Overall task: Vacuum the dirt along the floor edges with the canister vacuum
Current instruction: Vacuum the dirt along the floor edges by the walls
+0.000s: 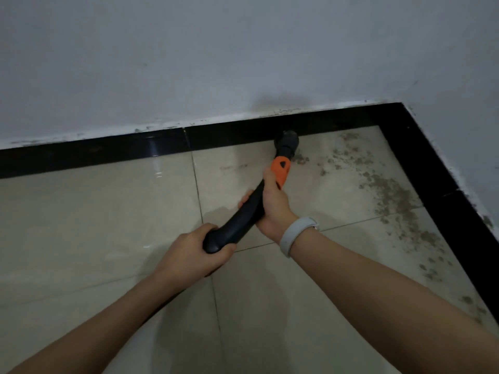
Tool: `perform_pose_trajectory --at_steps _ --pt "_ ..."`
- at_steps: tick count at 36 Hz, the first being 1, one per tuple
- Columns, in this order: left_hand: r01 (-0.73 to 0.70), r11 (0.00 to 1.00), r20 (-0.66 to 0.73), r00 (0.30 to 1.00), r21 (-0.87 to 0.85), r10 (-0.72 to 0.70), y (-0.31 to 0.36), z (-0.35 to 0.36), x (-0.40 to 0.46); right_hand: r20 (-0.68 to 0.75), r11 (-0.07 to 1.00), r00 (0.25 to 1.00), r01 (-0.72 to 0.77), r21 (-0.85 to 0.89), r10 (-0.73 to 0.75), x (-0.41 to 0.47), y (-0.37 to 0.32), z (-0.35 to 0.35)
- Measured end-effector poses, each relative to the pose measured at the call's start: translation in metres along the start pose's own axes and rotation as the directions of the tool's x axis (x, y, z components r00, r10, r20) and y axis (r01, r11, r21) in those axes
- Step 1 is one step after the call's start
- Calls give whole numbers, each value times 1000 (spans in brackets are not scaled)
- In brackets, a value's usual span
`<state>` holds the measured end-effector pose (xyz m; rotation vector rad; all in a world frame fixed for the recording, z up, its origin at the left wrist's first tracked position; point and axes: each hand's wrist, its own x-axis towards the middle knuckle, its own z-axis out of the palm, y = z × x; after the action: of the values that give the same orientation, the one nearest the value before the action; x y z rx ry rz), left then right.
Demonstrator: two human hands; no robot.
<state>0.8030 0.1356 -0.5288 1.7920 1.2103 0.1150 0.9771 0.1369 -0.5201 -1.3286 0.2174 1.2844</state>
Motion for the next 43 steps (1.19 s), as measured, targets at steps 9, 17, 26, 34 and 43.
perform_pose_trajectory --at_steps 9,17,26,34,43 --pt "133 957 -91 983 -257 -161 -46 -30 -63 31 961 998 -50 -273 60 -41 55 66" --pt "250 869 -100 942 -427 -320 -79 -37 -103 28 903 993 -88 -421 111 -55 105 99" --pt "269 842 -38 946 -467 -322 -82 -32 -92 -33 886 996 -86 -455 80 -42 105 103" --pt "271 850 4 953 -452 -302 -78 -31 -78 -44 887 998 -69 -457 55 -38 92 101" --pt "277 861 73 959 -426 -273 -82 -16 -89 -109 909 992 -102 -405 63 -40 107 71"
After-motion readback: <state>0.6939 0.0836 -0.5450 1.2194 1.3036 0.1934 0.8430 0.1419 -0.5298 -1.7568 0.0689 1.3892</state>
